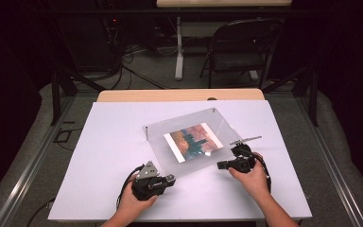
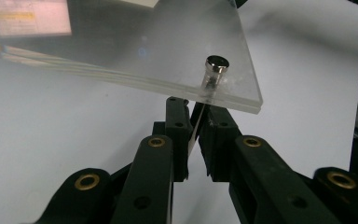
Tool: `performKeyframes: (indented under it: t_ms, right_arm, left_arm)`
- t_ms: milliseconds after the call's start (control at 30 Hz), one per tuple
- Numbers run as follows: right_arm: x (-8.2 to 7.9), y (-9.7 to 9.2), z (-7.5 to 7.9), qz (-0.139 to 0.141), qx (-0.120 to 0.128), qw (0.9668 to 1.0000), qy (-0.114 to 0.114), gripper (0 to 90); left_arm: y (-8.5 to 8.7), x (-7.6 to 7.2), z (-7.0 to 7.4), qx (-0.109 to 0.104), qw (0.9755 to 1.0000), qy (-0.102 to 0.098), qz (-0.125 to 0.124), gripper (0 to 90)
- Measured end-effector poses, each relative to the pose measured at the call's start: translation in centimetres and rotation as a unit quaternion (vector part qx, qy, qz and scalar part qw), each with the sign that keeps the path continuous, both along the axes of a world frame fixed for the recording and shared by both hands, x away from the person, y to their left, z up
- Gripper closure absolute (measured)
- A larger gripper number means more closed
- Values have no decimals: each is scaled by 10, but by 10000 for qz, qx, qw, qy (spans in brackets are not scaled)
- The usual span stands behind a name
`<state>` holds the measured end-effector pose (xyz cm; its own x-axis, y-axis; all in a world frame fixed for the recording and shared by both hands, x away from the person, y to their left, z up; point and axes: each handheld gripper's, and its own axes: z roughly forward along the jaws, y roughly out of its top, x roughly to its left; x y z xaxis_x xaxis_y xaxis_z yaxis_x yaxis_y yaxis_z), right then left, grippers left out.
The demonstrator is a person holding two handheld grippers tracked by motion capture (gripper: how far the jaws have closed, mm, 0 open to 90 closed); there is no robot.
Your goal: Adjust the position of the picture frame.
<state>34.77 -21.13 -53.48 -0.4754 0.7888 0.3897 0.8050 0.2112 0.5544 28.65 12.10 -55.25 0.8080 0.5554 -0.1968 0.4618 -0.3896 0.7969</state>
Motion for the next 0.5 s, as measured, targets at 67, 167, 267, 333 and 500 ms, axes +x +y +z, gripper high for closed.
performKeyframes:
  t_ms: [67, 167, 267, 333, 500]
  right_arm:
    - [7, 1, 2, -10, -59, 10000, -14, 900]
    - [17, -1, 5, -49, -155, 9999, -22, 900]
    - [28, -5, 9, -115, -209, 9997, 47, 900]
    - [37, -8, 12, -203, -251, 9995, 68, 900]
    - [49, -14, 17, -342, -221, 9991, 69, 900]
  left_arm:
    - [-4, 3, 0, -59, 10000, -4, 2, 824]
    - [-11, 7, 1, -116, 9999, 33, 26, 825]
    - [-19, 12, 1, -167, 9998, 47, 38, 826]
    - [-27, 18, 1, -187, 9998, 53, 41, 826]
    - [-38, 26, 1, -242, 9996, 98, 50, 826]
